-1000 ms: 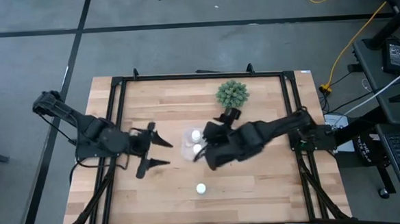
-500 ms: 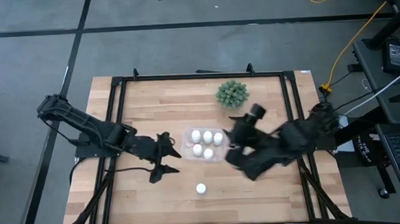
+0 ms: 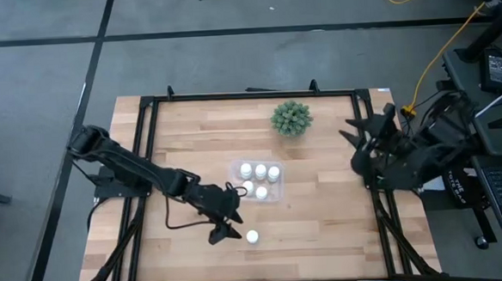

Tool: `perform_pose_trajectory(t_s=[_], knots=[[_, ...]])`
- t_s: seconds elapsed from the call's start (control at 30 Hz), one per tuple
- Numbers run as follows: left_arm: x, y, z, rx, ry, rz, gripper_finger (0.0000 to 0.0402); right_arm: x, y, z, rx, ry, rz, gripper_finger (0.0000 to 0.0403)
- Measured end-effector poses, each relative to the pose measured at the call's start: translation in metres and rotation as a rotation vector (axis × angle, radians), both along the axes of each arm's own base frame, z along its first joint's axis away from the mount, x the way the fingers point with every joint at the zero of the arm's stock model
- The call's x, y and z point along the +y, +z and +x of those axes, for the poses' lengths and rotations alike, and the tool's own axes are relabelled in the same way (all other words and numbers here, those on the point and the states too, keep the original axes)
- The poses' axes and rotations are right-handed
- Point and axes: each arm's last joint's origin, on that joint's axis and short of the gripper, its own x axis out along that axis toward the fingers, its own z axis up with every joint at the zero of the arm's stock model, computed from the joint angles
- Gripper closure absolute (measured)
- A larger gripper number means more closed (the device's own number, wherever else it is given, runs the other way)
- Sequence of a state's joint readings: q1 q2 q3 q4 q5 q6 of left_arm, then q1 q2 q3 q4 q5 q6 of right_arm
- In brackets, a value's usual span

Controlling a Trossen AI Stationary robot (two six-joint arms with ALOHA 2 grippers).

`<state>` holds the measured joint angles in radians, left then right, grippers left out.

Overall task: Pick and place pill bottles into a basket
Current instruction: Put the white pill bottle into the transparent bin

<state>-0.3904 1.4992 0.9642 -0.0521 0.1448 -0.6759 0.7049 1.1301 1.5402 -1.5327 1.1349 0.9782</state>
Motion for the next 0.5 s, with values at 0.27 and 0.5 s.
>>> perform_pose_trajectory(t_s=[0.27,0.5], knots=[[-0.009,-0.026,0.007,0.137,0.052,-0.064,0.0120,-0.007,-0.046,-0.018,-0.183,0.191,0.070,0.0240],[-0.016,-0.068,0.016,0.320,0.124,-0.079,0.0051,-0.001,-0.044,-0.016,-0.261,0.449,0.008,0.0240]])
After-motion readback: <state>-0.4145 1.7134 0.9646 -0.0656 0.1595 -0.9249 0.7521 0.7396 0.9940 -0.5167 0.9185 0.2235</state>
